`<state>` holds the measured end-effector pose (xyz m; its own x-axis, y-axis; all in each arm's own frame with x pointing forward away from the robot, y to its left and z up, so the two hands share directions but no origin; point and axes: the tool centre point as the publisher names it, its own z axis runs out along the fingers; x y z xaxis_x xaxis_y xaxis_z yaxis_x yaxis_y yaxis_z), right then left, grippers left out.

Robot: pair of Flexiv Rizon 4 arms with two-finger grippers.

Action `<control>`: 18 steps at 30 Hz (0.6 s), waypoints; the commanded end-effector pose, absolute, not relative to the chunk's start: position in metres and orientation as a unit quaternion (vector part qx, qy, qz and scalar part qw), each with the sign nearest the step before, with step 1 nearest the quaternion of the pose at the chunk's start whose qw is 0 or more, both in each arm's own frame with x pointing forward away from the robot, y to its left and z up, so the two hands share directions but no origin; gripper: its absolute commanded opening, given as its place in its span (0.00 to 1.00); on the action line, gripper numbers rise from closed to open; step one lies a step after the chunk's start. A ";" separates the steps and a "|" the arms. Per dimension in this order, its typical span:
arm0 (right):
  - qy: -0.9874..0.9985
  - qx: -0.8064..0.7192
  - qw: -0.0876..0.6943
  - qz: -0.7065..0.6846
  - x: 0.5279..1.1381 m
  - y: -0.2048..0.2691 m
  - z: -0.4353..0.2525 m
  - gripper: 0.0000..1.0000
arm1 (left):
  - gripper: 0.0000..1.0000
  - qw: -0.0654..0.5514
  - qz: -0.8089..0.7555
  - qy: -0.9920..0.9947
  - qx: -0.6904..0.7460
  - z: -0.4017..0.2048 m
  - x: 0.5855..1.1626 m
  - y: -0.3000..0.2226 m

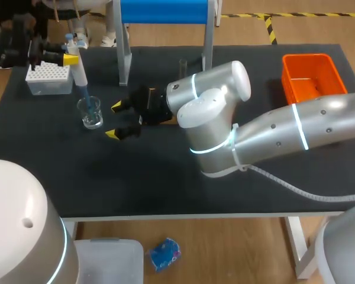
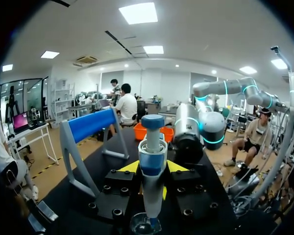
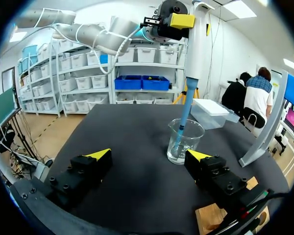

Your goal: Invert the test tube, pick up the pipette, mount the tip to pipette, aspirate from beaker and dispense into the tube, eject the tip, return the pipette, and cap with the stopper.

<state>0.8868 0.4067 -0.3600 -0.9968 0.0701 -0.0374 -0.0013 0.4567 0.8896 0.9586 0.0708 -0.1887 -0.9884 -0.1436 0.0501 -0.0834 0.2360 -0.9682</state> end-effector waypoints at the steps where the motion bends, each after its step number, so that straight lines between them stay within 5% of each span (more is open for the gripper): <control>1: 0.853 0.020 0.035 0.521 0.887 0.407 -0.361 1.00 | 0.00 0.024 -0.613 0.786 -0.075 -0.192 0.959 0.071; 18: 0.853 0.020 0.035 0.521 0.887 0.407 -0.361 1.00 | 0.00 0.027 -0.611 0.788 -0.073 -0.194 0.962 0.063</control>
